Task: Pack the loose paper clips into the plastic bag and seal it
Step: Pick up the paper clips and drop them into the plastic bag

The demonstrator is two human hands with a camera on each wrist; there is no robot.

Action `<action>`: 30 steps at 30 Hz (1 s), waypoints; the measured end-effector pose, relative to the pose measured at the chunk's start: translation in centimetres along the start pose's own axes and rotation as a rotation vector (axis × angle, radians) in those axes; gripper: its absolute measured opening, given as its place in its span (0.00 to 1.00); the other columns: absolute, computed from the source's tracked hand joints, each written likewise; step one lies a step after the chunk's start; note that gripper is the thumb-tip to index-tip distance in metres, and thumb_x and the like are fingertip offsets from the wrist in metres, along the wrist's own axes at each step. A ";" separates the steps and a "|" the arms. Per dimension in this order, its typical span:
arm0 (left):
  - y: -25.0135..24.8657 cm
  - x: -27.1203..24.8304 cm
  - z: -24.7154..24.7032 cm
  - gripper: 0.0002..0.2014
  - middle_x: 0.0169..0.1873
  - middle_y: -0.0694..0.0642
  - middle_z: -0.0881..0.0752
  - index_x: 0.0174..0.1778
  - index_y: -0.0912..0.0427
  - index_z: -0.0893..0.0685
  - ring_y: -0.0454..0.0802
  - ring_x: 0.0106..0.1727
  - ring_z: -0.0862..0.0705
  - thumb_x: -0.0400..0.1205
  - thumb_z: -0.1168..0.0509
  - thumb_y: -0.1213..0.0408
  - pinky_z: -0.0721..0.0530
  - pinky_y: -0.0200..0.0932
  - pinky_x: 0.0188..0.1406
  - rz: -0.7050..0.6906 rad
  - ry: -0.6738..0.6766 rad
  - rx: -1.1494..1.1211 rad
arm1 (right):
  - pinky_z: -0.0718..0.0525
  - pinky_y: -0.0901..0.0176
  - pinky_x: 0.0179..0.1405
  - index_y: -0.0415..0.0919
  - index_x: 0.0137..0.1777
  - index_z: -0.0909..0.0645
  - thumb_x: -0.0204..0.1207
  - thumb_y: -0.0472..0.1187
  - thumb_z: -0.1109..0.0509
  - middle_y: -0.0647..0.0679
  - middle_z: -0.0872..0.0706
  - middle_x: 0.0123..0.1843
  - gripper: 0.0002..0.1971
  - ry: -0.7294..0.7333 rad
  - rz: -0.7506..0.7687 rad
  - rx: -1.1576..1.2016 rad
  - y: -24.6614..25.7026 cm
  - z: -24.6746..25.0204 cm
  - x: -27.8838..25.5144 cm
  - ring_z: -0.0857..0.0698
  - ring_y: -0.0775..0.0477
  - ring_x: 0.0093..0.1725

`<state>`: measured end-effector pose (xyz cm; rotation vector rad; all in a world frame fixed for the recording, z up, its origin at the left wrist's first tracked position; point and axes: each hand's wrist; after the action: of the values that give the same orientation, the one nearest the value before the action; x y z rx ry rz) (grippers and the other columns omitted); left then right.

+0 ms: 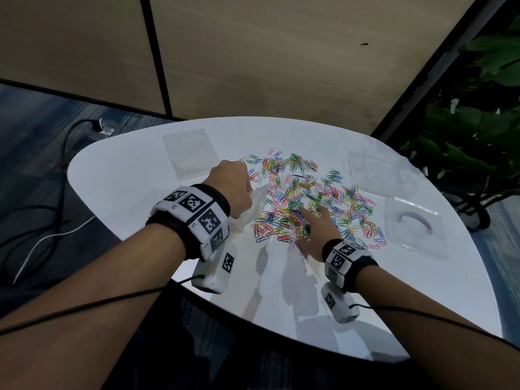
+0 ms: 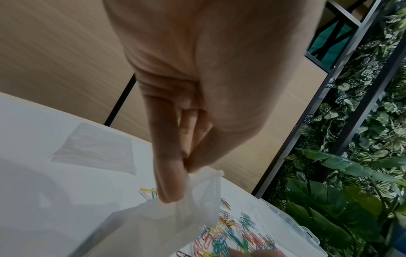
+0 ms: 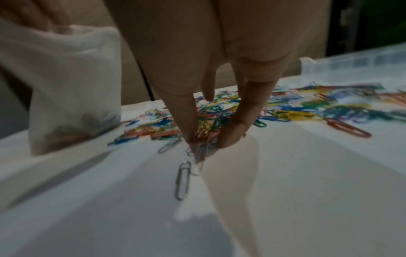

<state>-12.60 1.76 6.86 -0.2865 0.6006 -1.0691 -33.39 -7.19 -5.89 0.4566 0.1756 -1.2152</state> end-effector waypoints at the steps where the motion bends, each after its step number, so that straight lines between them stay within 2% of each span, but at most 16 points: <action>1: 0.1 0.0 0.0 0.15 0.47 0.62 0.08 0.57 0.62 0.09 0.60 0.50 0.07 0.78 0.35 0.75 0.08 0.53 0.56 0.001 -0.002 0.000 | 0.24 0.45 0.72 0.59 0.83 0.43 0.77 0.46 0.27 0.44 0.52 0.86 0.38 -0.011 0.051 -0.078 0.2 -0.3 0.2 0.29 0.34 0.77; 2: 0.1 0.1 0.0 0.15 0.45 0.61 0.08 0.57 0.62 0.10 0.60 0.51 0.08 0.78 0.35 0.75 0.09 0.53 0.56 0.002 -0.002 0.001 | 0.24 0.43 0.72 0.58 0.83 0.42 0.80 0.45 0.31 0.44 0.50 0.86 0.34 -0.027 0.108 -0.157 0.5 -0.6 0.4 0.31 0.33 0.78; 4: 0.1 0.1 0.0 0.14 0.44 0.61 0.09 0.58 0.63 0.10 0.60 0.51 0.08 0.79 0.35 0.75 0.09 0.53 0.57 0.001 0.002 0.010 | 0.20 0.41 0.66 0.54 0.80 0.36 0.83 0.39 0.35 0.41 0.38 0.82 0.28 -0.065 0.224 -0.269 0.9 -1.2 0.7 0.28 0.32 0.74; 6: 0.0 0.1 -0.1 0.14 0.48 0.62 0.08 0.58 0.63 0.10 0.60 0.51 0.08 0.79 0.35 0.74 0.09 0.52 0.57 -0.007 0.006 0.021 | 0.14 0.47 0.54 0.48 0.71 0.24 0.80 0.33 0.34 0.41 0.23 0.68 0.21 -0.119 0.318 -0.283 1.2 -1.3 1.3 0.20 0.36 0.63; 8: -0.1 0.1 -0.2 0.14 0.51 0.62 0.09 0.57 0.63 0.10 0.60 0.51 0.07 0.80 0.36 0.74 0.09 0.52 0.56 -0.019 0.012 0.032 | 0.15 0.53 0.48 0.42 0.58 0.15 0.77 0.30 0.31 0.42 0.17 0.56 0.13 -0.131 0.340 -0.268 1.1 -0.9 1.6 0.16 0.39 0.54; 11: -0.3 0.3 -0.3 0.13 0.52 0.62 0.09 0.56 0.64 0.10 0.60 0.50 0.07 0.80 0.36 0.74 0.08 0.52 0.55 -0.022 0.019 0.047 | 0.16 0.58 0.48 0.42 0.48 0.09 0.75 0.33 0.28 0.46 0.14 0.49 0.07 -0.155 0.258 -0.106 0.7 0.3 1.8 0.15 0.45 0.48; 15: -0.7 0.3 -0.3 0.14 0.51 0.63 0.09 0.56 0.65 0.10 0.59 0.48 0.07 0.79 0.37 0.75 0.08 0.51 0.54 -0.029 0.030 0.070 | 0.17 0.68 0.43 0.44 0.43 0.09 0.72 0.36 0.22 0.52 0.11 0.40 0.03 -0.140 -0.040 0.385 0.2 1.8 1.7 0.13 0.52 0.41; 16: -0.8 0.3 -0.5 0.14 0.51 0.63 0.09 0.56 0.65 0.10 0.59 0.48 0.07 0.80 0.37 0.75 0.08 0.51 0.53 -0.034 0.034 0.077 | 0.14 0.64 0.45 0.42 0.42 0.10 0.71 0.35 0.21 0.49 0.09 0.40 0.02 -0.090 -0.103 0.567 0.3 2.3 1.6 0.11 0.50 0.41; 18: -1.0 0.1 -0.8 0.14 0.54 0.63 0.10 0.57 0.65 0.11 0.59 0.48 0.07 0.80 0.37 0.75 0.08 0.50 0.53 -0.040 0.044 0.081 | 0.09 0.54 0.49 0.35 0.44 0.11 0.71 0.29 0.22 0.37 0.08 0.45 0.04 0.025 -0.182 1.008 0.9 3.6 1.1 0.08 0.44 0.41; 20: -1.2 0.0 -1.1 0.14 0.55 0.62 0.11 0.58 0.65 0.10 0.59 0.48 0.07 0.80 0.37 0.75 0.08 0.50 0.53 -0.035 0.057 0.066 | 0.09 0.57 0.44 0.28 0.51 0.14 0.72 0.26 0.25 0.33 0.09 0.48 0.08 0.100 -0.170 1.336 1.8 5.0 0.6 0.08 0.43 0.42; 22: -1.3 0.1 -1.4 0.14 0.51 0.61 0.10 0.58 0.63 0.11 0.58 0.49 0.07 0.80 0.36 0.75 0.08 0.50 0.54 -0.022 0.070 0.016 | 0.10 0.61 0.41 0.26 0.58 0.16 0.74 0.27 0.26 0.34 0.09 0.50 0.13 0.191 -0.132 1.485 3.3 6.0 -0.1 0.08 0.44 0.45; 24: -1.4 0.2 -1.5 0.12 0.39 0.57 0.11 0.57 0.62 0.11 0.57 0.45 0.05 0.80 0.35 0.74 0.07 0.50 0.52 -0.014 0.068 -0.043 | 0.11 0.63 0.41 0.24 0.59 0.17 0.75 0.29 0.26 0.35 0.09 0.50 0.14 0.280 -0.111 1.536 4.7 6.1 -0.8 0.08 0.45 0.46; 26: -1.8 0.2 -1.6 0.11 0.35 0.56 0.14 0.54 0.61 0.11 0.56 0.42 0.05 0.80 0.34 0.75 0.07 0.50 0.50 -0.015 0.048 -0.077 | 0.10 0.61 0.43 0.24 0.56 0.16 0.76 0.30 0.27 0.34 0.09 0.48 0.12 0.317 -0.130 1.472 5.8 5.1 -1.1 0.08 0.44 0.46; 29: -2.4 0.3 -1.8 0.10 0.33 0.54 0.15 0.51 0.61 0.09 0.57 0.47 0.07 0.78 0.31 0.74 0.08 0.50 0.52 -0.032 0.025 -0.080 | 0.13 0.37 0.60 0.35 0.45 0.12 0.71 0.39 0.26 0.31 0.11 0.56 0.07 0.277 -0.100 1.172 7.2 3.3 -1.6 0.10 0.37 0.54; 30: -2.5 0.3 -1.9 0.09 0.31 0.52 0.17 0.50 0.60 0.08 0.57 0.48 0.08 0.77 0.30 0.73 0.08 0.50 0.52 -0.038 0.028 -0.072 | 0.16 0.33 0.63 0.35 0.42 0.12 0.68 0.39 0.27 0.31 0.11 0.57 0.07 0.265 -0.093 1.118 7.6 3.1 -1.8 0.11 0.35 0.55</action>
<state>-15.41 0.44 6.49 -0.3481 0.6617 -1.0912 -27.31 -4.92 -0.63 1.5942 -0.2913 -1.2611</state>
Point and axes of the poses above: each hand's wrist, its own x-axis towards the middle knuckle, its own z-axis out of the back of the hand, y = z × x
